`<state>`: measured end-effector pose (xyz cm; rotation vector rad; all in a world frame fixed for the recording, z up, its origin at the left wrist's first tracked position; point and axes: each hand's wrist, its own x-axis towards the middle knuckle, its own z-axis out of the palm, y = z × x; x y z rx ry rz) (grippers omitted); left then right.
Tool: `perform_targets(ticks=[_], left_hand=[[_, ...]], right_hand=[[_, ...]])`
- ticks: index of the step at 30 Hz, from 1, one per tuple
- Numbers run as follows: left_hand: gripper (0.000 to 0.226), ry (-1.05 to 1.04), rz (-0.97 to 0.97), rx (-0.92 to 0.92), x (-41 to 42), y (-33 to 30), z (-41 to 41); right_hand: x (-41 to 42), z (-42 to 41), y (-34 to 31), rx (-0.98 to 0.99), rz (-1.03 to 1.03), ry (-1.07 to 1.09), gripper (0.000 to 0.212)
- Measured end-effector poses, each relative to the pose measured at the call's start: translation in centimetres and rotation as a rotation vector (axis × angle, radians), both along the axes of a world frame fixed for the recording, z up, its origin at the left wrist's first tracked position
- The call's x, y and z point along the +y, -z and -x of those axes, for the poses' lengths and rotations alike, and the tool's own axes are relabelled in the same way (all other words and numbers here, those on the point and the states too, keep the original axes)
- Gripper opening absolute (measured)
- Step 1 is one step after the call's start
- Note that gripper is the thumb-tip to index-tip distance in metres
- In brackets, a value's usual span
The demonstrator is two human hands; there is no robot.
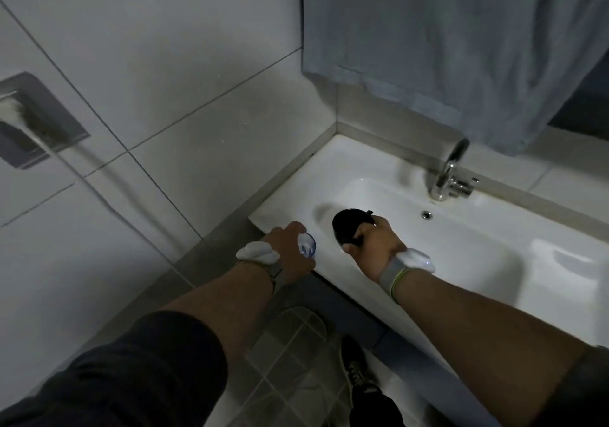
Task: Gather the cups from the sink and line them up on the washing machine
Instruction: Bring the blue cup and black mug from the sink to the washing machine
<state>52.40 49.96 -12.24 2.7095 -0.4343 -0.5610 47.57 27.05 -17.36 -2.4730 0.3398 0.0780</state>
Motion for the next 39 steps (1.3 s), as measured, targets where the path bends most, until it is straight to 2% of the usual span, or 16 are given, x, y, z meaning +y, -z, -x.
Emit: perform_targets(ticks=[5, 13, 22, 26, 31, 39], left_hand=[[0.081, 0.047, 0.01, -0.028, -1.3, -1.0, 3.5], [0.078, 0.205, 0.024, -0.074, -7.8, -2.9, 8.7], [0.062, 0.358, 0.057, -0.144, -16.0, -5.4, 16.9], [0.072, 0.421, 0.046, -0.17, -19.9, -6.3, 22.7], [0.073, 0.494, 0.026, -0.203, -23.4, -6.9, 29.0], [0.073, 0.626, 0.018, -0.245, -29.2, -8.5, 38.0]], right_hand=[[-1.0, 5.8, -1.0, -0.032, 0.025, 0.064, 0.028], [-6.1, 15.9, -2.8, -0.099, 0.054, 0.21, 0.028], [-12.3, 27.2, -6.6, -0.123, 0.118, 0.33, 0.023], [-15.5, 33.9, -7.5, -0.132, 0.14, 0.357, 0.024], [-18.5, 41.4, -7.7, -0.133, 0.164, 0.318, 0.027], [-23.5, 50.6, -8.0, -0.069, 0.193, 0.415, 0.029]])
